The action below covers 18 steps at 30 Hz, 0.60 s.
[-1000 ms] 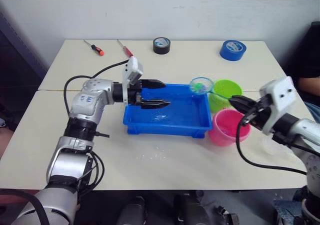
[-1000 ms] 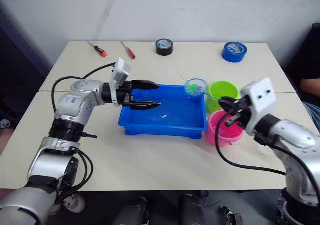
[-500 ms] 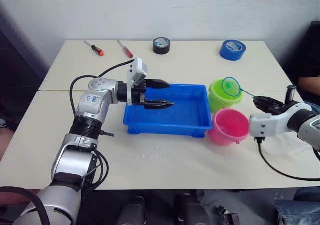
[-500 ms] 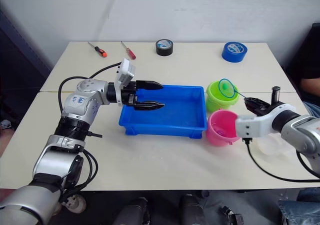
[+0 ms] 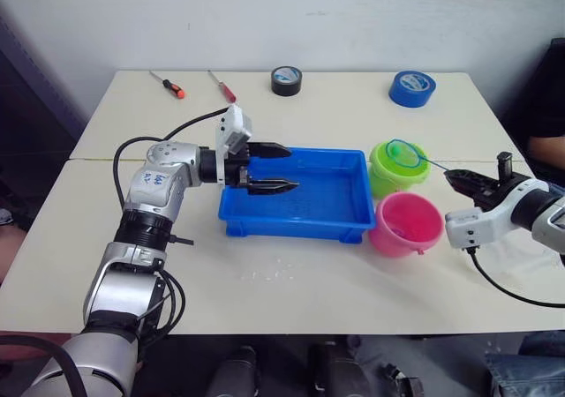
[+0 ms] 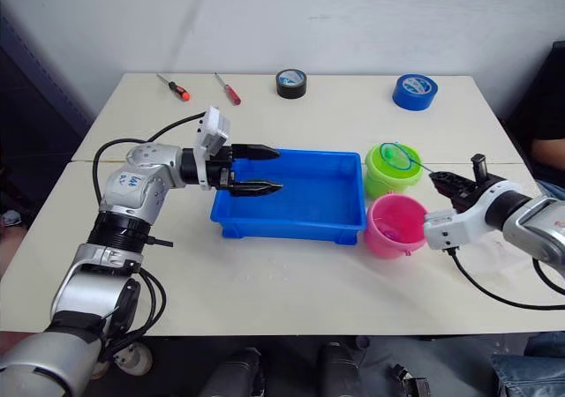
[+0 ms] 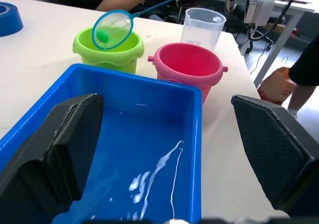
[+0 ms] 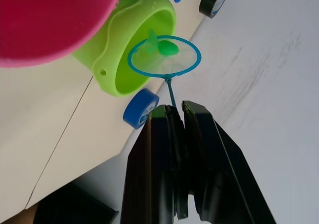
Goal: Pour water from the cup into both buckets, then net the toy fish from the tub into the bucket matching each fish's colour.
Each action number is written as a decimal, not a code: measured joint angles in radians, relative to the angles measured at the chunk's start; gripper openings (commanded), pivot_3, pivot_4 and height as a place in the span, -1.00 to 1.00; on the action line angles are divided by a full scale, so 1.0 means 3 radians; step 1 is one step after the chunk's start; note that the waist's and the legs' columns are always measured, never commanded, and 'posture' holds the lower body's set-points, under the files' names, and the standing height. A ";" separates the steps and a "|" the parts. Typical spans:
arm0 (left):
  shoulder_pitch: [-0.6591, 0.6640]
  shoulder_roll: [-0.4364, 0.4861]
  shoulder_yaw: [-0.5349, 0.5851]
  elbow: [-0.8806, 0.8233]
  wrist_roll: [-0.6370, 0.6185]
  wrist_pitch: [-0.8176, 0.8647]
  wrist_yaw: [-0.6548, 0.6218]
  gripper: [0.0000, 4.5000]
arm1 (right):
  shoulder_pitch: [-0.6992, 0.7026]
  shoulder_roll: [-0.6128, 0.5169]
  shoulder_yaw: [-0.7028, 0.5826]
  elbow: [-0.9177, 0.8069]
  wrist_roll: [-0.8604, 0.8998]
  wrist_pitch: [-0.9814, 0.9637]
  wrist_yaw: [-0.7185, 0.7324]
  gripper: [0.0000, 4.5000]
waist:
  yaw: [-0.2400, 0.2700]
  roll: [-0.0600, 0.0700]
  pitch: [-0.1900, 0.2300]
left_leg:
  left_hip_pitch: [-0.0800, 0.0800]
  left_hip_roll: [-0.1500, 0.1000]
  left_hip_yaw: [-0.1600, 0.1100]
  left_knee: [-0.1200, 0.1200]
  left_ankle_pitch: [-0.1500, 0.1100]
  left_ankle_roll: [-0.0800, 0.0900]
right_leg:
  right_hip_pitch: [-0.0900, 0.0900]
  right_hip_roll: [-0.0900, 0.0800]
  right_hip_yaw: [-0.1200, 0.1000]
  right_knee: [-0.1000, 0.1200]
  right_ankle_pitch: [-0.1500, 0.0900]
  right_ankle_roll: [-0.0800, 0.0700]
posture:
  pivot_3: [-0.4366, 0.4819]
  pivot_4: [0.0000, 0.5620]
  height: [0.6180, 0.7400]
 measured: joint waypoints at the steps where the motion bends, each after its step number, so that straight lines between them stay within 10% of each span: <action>1: 0.0000 0.0000 0.0001 0.0000 0.0000 0.0000 0.0001 0.97 | -0.0028 0.0000 0.0004 0.0035 0.0000 -0.0037 0.0028 -1.00 | 0.0000 0.0000 0.0000 | 0.0000 0.0000 0.0000 0.0000 0.0000 0.0000 | 0.0000 0.0000 0.0000 0.0000 0.0000 0.0000 | -0.05 -0.47 0.94; 12: 0.0000 0.0005 0.0014 0.0006 0.0003 -0.0007 0.0006 0.97 | -0.0081 0.0280 -0.0156 0.0083 0.0302 0.0023 0.0200 -1.00 | 0.0001 0.0000 0.0000 | 0.0003 0.0001 0.0002 0.0001 0.0000 0.0000 | 0.0004 0.0000 0.0001 0.0004 0.0000 0.0000 | -0.05 -0.47 0.94; 18: 0.0154 0.0246 0.0006 -0.0354 -0.0112 0.0174 -0.0344 0.97 | -0.0018 0.1081 -0.0741 -0.0512 0.2232 0.1266 0.0913 -1.00 | -0.0014 0.0001 0.0000 | 0.0009 0.0011 -0.0002 0.0001 -0.0001 -0.0002 | 0.0012 0.0005 -0.0002 0.0009 0.0001 0.0001 | -0.05 -0.47 0.94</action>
